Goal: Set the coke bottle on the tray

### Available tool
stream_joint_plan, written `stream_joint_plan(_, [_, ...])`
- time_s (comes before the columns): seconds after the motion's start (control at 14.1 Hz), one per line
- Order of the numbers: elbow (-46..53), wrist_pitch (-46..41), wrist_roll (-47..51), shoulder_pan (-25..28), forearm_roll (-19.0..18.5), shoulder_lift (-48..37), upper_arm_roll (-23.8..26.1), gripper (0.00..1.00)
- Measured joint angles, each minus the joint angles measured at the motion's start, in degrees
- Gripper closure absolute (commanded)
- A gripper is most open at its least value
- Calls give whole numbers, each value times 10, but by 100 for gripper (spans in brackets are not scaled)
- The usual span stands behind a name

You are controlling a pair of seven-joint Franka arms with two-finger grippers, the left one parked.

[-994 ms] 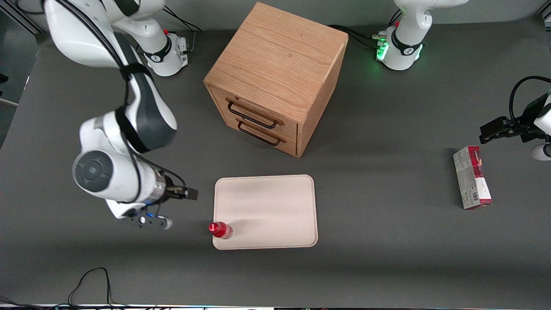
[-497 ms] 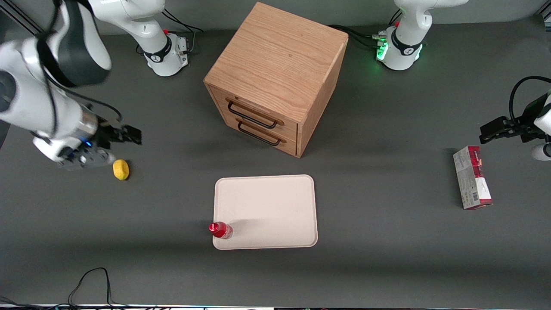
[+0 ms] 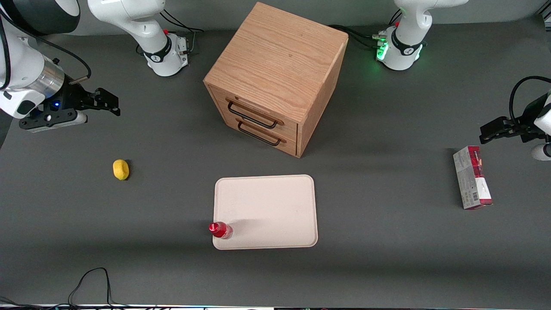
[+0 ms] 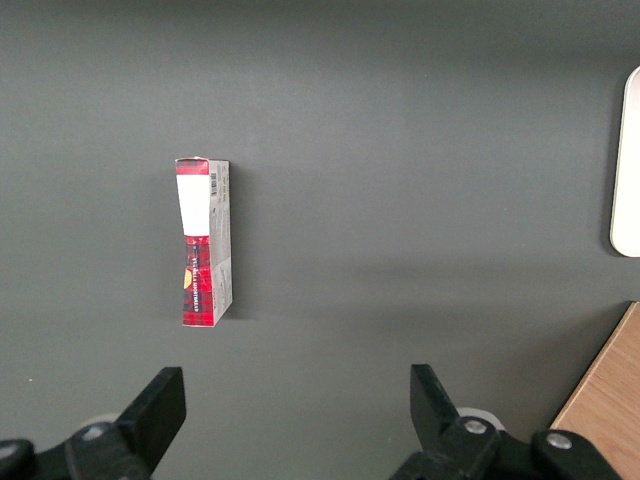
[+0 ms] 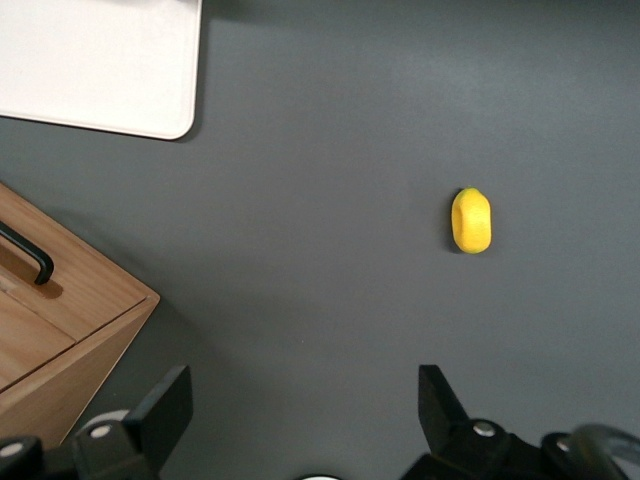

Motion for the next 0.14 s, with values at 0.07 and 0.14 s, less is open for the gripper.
stream_joint_plan(0.07, [2, -1, 0, 5, 0, 1, -3, 0])
stream_joint_plan(0.14, [4, -1, 0, 6, 0, 2, -5, 0])
